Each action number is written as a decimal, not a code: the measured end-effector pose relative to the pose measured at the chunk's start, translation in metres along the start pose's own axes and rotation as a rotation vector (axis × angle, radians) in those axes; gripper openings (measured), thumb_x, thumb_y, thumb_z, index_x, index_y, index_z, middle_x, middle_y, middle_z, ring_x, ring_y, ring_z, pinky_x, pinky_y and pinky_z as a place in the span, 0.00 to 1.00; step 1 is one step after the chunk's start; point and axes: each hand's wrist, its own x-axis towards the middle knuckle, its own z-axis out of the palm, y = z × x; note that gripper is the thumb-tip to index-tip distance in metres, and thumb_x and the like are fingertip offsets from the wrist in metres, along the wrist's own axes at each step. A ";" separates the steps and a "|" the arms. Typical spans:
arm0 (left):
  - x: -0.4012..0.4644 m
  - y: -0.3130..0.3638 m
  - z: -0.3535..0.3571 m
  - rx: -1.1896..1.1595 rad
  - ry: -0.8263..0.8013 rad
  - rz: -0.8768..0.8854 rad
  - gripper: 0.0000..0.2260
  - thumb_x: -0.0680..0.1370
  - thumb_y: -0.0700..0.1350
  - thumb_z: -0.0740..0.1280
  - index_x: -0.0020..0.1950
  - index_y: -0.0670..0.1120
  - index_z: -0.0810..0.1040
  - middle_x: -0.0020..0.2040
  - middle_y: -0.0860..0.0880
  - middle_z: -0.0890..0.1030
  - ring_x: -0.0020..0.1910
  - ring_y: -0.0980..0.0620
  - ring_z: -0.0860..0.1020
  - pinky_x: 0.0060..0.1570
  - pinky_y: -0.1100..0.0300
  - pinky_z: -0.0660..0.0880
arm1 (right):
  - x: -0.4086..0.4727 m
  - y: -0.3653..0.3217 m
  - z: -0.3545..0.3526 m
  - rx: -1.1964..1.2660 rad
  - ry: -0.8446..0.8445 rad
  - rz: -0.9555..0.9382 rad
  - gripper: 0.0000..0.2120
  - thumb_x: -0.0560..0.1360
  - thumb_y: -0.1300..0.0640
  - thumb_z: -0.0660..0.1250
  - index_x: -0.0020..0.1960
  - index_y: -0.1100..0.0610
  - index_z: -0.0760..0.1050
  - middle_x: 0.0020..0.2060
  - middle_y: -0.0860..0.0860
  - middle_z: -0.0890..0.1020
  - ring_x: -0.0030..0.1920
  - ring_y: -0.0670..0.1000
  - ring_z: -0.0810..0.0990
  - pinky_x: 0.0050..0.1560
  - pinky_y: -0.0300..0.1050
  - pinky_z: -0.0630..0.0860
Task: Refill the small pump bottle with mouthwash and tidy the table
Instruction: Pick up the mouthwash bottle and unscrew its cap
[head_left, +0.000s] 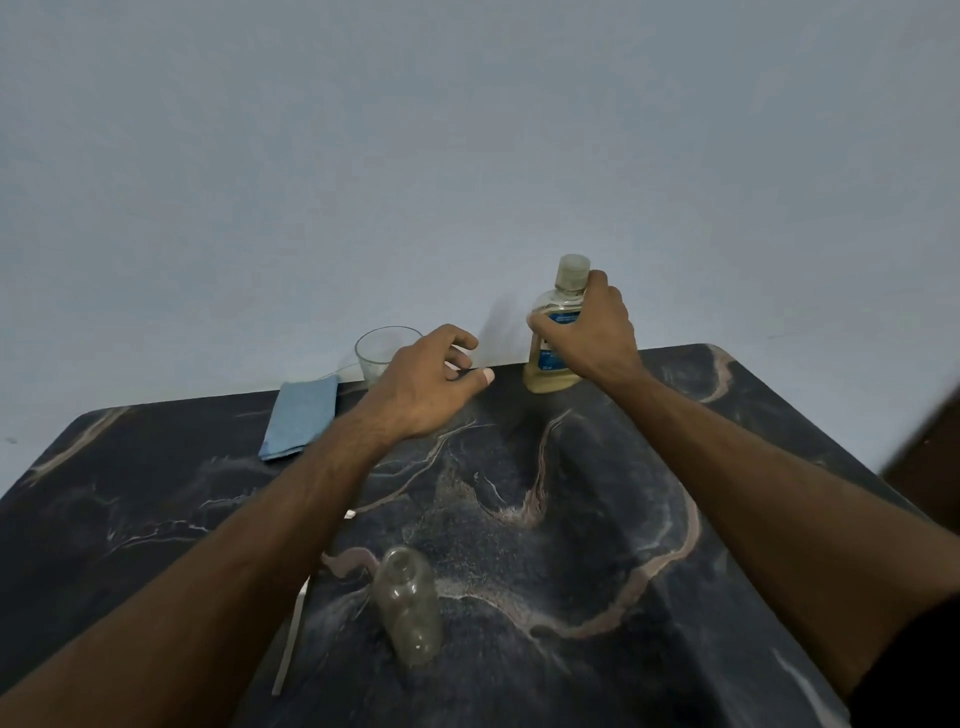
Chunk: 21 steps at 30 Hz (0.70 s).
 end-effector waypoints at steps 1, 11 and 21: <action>-0.006 0.008 -0.006 -0.007 0.006 0.005 0.19 0.78 0.52 0.68 0.66 0.49 0.71 0.61 0.48 0.78 0.52 0.52 0.77 0.54 0.57 0.75 | -0.008 -0.004 -0.010 0.009 -0.013 -0.005 0.32 0.70 0.44 0.73 0.67 0.55 0.65 0.58 0.53 0.74 0.55 0.52 0.77 0.57 0.51 0.78; -0.114 0.081 -0.022 -0.271 0.066 0.099 0.19 0.77 0.52 0.69 0.66 0.52 0.72 0.56 0.56 0.79 0.53 0.60 0.78 0.49 0.67 0.73 | -0.132 -0.043 -0.103 0.062 -0.101 -0.081 0.29 0.69 0.42 0.74 0.63 0.53 0.68 0.55 0.50 0.78 0.53 0.50 0.79 0.56 0.52 0.79; -0.238 0.075 0.067 -0.466 0.130 -0.014 0.30 0.73 0.45 0.75 0.71 0.52 0.65 0.65 0.53 0.73 0.64 0.56 0.73 0.57 0.57 0.75 | -0.249 -0.043 -0.136 0.072 -0.163 -0.122 0.29 0.66 0.39 0.74 0.61 0.51 0.70 0.54 0.49 0.78 0.53 0.49 0.79 0.54 0.50 0.80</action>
